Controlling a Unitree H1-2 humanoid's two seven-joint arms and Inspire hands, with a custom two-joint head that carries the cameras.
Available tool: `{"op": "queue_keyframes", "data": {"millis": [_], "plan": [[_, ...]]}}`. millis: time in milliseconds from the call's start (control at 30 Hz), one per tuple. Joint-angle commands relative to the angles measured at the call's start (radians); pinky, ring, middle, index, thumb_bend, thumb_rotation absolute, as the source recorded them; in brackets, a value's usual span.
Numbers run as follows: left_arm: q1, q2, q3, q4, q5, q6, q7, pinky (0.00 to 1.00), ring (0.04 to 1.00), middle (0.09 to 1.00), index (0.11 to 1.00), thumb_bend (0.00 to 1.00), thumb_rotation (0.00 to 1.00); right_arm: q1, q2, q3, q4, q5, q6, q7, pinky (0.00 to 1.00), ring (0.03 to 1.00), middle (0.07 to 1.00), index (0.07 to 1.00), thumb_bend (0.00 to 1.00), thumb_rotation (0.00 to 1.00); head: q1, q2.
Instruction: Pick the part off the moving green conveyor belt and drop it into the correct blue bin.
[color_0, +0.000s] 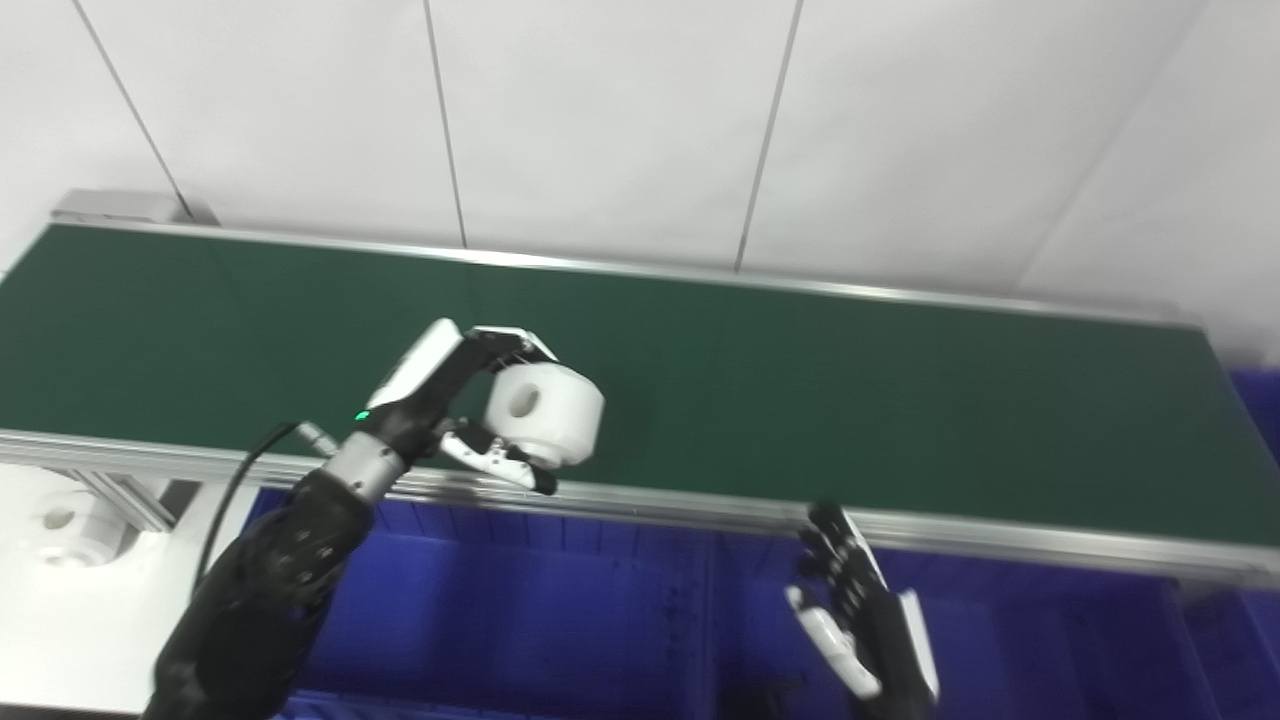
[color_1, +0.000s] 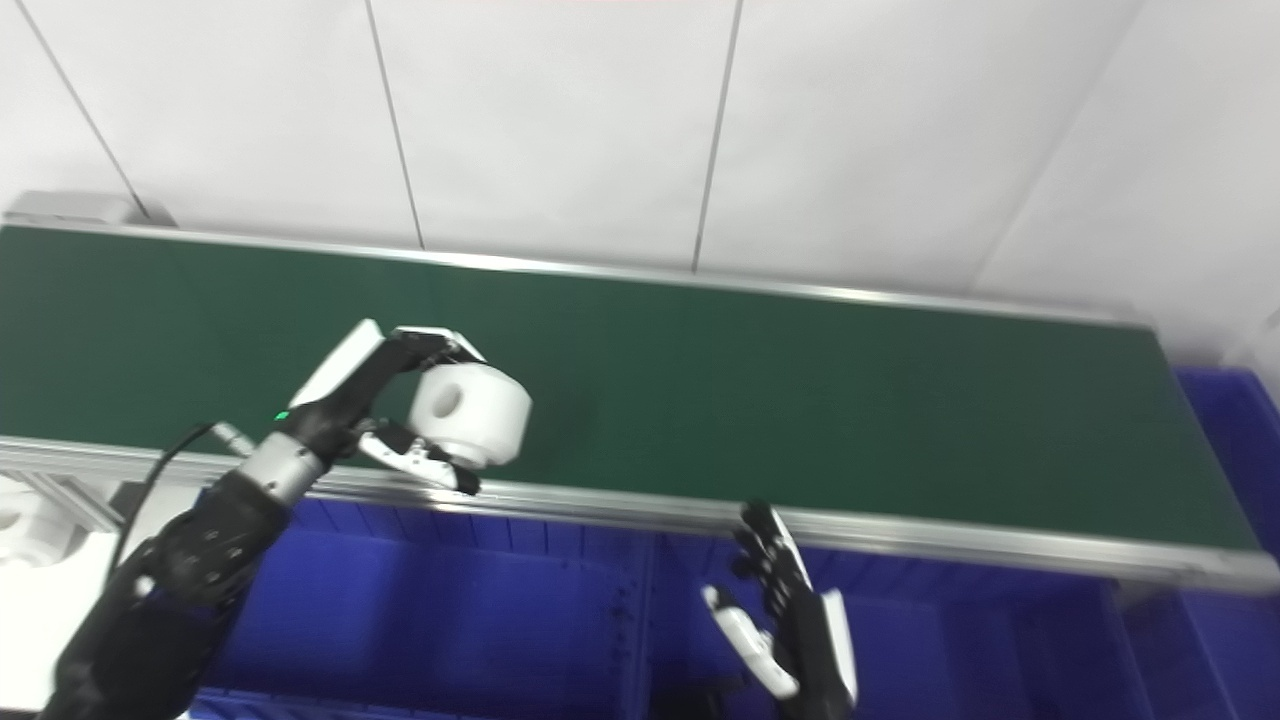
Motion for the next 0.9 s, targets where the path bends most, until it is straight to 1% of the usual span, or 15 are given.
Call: {"op": "queue_keyframes", "data": {"millis": [0, 33, 100, 233, 400, 500, 567, 667, 733, 833, 867], "plan": [[0.008, 0.005, 0.002, -0.040, -0.001, -0.042, 0.002, 0.42, 0.432, 0.516, 0.500, 0.50, 0.00, -0.014, 0.010, 0.002, -0.037, -0.006, -0.058, -0.015, 0.87, 0.908, 0.930, 0.938, 0.74, 0.62, 0.001, 0.001], [0.031, 0.003, -0.006, -0.037, -0.002, -0.048, -0.003, 0.42, 0.431, 0.517, 0.500, 0.50, 0.00, -0.014, 0.013, 0.002, -0.041, -0.014, -0.057, -0.019, 0.87, 0.908, 0.930, 0.938, 0.74, 0.62, -0.012, 0.009], [0.066, -0.001, -0.022, -0.019, 0.002, -0.070, -0.009, 0.44, 0.446, 0.512, 0.495, 0.50, 0.00, -0.012, 0.018, 0.001, -0.049, -0.031, -0.055, -0.027, 0.86, 0.898, 0.922, 0.929, 0.76, 0.64, -0.015, 0.012], [0.125, -0.007, -0.057, 0.002, 0.038, -0.041, -0.026, 0.47, 0.459, 0.511, 0.488, 0.50, 0.00, -0.004, 0.024, 0.003, -0.070, -0.041, -0.043, -0.034, 0.85, 0.893, 0.918, 0.927, 0.77, 0.66, -0.014, 0.020], [0.149, -0.016, -0.091, 0.017, 0.094, -0.014, -0.038, 0.46, 0.444, 0.508, 0.498, 0.50, 0.00, 0.002, 0.024, -0.001, -0.078, -0.055, -0.036, -0.040, 0.85, 0.882, 0.907, 0.924, 0.78, 0.67, -0.018, 0.026], [0.136, -0.016, -0.123, 0.025, 0.156, 0.034, -0.056, 0.47, 0.435, 0.502, 0.509, 0.50, 0.00, 0.002, 0.020, -0.001, -0.073, -0.045, -0.046, -0.038, 0.85, 0.882, 0.908, 0.924, 0.77, 0.67, -0.009, 0.026], [0.126, -0.018, -0.141, 0.029, 0.209, 0.063, -0.055, 0.49, 0.438, 0.505, 0.506, 0.50, 0.00, 0.004, 0.017, -0.001, -0.074, -0.039, -0.043, -0.035, 0.86, 0.889, 0.914, 0.927, 0.76, 0.67, -0.007, 0.026], [0.106, -0.025, -0.167, 0.043, 0.284, 0.125, -0.054, 0.49, 0.430, 0.516, 0.508, 0.50, 0.00, 0.007, 0.016, -0.003, -0.075, -0.036, -0.042, -0.035, 0.86, 0.888, 0.912, 0.928, 0.76, 0.68, 0.011, 0.019], [0.095, -0.032, -0.175, 0.052, 0.317, 0.164, -0.052, 0.49, 0.425, 0.523, 0.511, 0.50, 0.00, 0.006, 0.015, -0.003, -0.070, -0.034, -0.047, -0.036, 0.86, 0.890, 0.913, 0.929, 0.76, 0.68, 0.017, 0.018], [0.071, -0.055, -0.178, 0.086, 0.369, 0.227, -0.033, 0.48, 0.421, 0.524, 0.520, 0.50, 0.00, 0.004, 0.011, -0.003, -0.059, -0.042, -0.057, -0.045, 0.85, 0.886, 0.909, 0.926, 0.75, 0.69, 0.024, 0.013], [0.068, -0.059, -0.180, 0.091, 0.390, 0.247, -0.026, 0.49, 0.465, 0.569, 0.517, 0.50, 0.01, 0.003, 0.011, -0.002, -0.058, -0.040, -0.058, -0.046, 0.84, 0.884, 0.907, 0.923, 0.75, 0.68, 0.024, 0.012]]}}
